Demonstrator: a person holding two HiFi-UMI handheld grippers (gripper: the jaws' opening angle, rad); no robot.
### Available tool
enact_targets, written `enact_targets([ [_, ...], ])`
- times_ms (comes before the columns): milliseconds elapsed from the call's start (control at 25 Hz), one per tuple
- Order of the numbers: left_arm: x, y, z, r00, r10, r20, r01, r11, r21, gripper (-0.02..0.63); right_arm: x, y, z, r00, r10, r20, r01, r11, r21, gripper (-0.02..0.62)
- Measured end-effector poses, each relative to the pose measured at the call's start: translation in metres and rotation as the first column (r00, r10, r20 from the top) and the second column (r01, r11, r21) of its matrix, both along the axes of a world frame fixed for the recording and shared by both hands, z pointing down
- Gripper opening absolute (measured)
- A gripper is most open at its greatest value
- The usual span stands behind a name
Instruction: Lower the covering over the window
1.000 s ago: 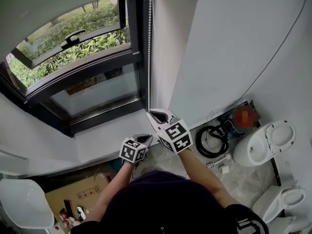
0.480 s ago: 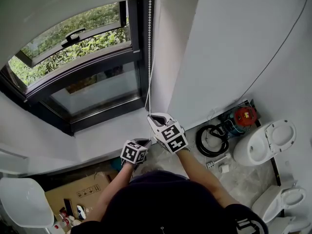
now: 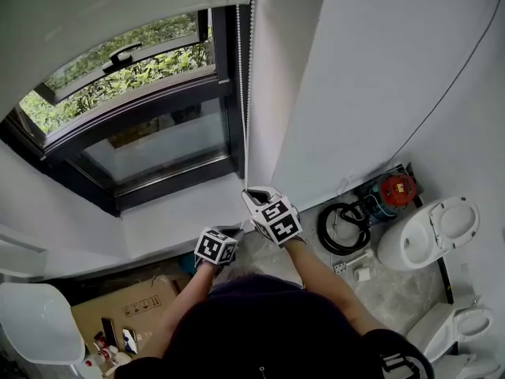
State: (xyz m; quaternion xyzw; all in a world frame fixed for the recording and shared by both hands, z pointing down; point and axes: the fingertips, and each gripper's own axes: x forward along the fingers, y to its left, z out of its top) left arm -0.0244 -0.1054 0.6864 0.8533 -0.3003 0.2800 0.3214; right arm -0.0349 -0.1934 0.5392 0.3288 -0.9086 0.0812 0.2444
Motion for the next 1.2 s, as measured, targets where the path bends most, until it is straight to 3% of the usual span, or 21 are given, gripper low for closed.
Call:
enact_targets([
  [200, 0.001, -0.001, -0.006, 1.000, 0.002, -0.011, -0.001, 1.000, 0.017, 0.015, 0.004, -0.004, 0.002, 1.000, 0.008, -0.008, -0.008, 1.000, -0.002, 0.012],
  [320, -0.002, -0.010, -0.021, 1.000, 0.004, -0.004, -0.003, 0.996, 0.086, 0.021, 0.006, -0.004, 0.003, 1.000, 0.012, -0.004, -0.012, 1.000, -0.005, 0.013],
  [400, -0.005, -0.020, -0.040, 1.000, -0.018, -0.022, 0.021, 0.990, 0.142, 0.090, 0.007, -0.004, 0.003, 1.000, 0.014, 0.001, -0.014, 1.000, -0.006, 0.012],
  [480, -0.009, -0.033, -0.065, 0.997, -0.053, -0.062, 0.064, 0.977, 0.204, 0.098, 0.006, -0.005, 0.003, 1.000, 0.012, 0.002, -0.012, 1.000, -0.005, 0.012],
  [760, -0.022, -0.071, -0.162, 0.983, -0.100, -0.153, 0.156, 0.898, 0.412, 0.098, 0.005, -0.004, 0.004, 1.000, 0.006, 0.008, -0.006, 1.000, -0.006, 0.013],
  [1200, 0.000, -0.095, -0.275, 0.976, -0.010, -0.218, 0.145, 0.775, 0.615, 0.097, 0.003, -0.002, 0.003, 1.000, -0.010, 0.004, 0.010, 1.000, -0.003, 0.012],
])
